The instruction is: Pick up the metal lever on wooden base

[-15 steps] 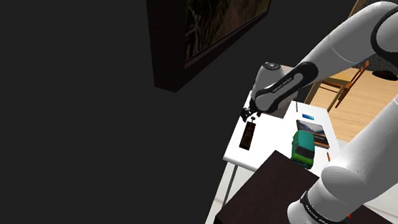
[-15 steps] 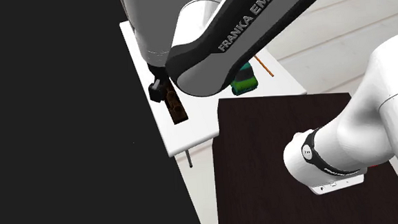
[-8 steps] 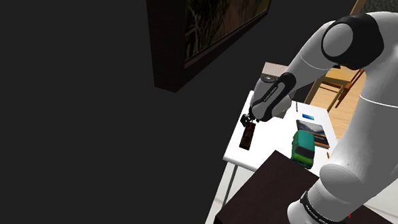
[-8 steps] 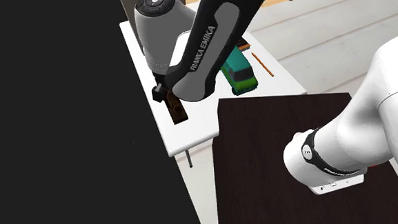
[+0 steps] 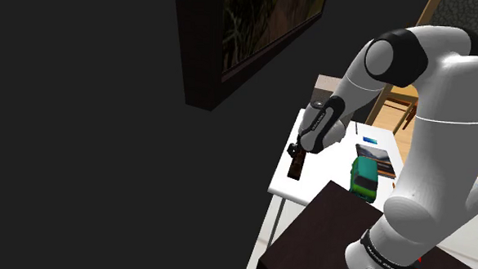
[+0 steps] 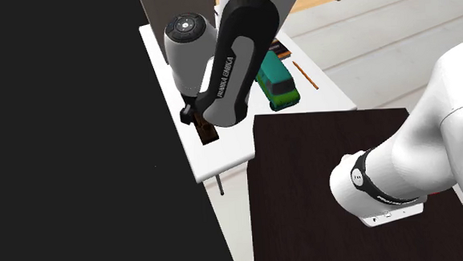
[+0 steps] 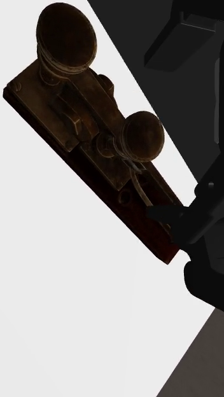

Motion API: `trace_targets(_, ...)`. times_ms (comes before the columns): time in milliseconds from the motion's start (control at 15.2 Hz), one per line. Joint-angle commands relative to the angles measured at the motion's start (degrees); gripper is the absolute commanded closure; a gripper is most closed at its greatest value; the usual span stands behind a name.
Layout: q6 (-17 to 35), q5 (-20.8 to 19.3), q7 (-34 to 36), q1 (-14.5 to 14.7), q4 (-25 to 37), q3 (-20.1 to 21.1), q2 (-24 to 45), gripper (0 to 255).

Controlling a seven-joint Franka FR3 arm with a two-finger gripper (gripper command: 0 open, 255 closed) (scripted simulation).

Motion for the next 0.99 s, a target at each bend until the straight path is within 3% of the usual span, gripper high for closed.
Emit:
trace_targets(0, 0.7, 0.0, 0.2, 0.1, 0.2, -0.1, 0.9, 0)
trace_targets(66, 0.8, 0.0, 0.3, 0.2, 0.2, -0.2, 1.0, 255)
trace_targets(660, 0.7, 0.0, 0.2, 0.1, 0.2, -0.1, 0.9, 255)
trace_targets(924, -2.1, 0.1, -0.5, -0.2, -0.7, 0.3, -2.8, 255)
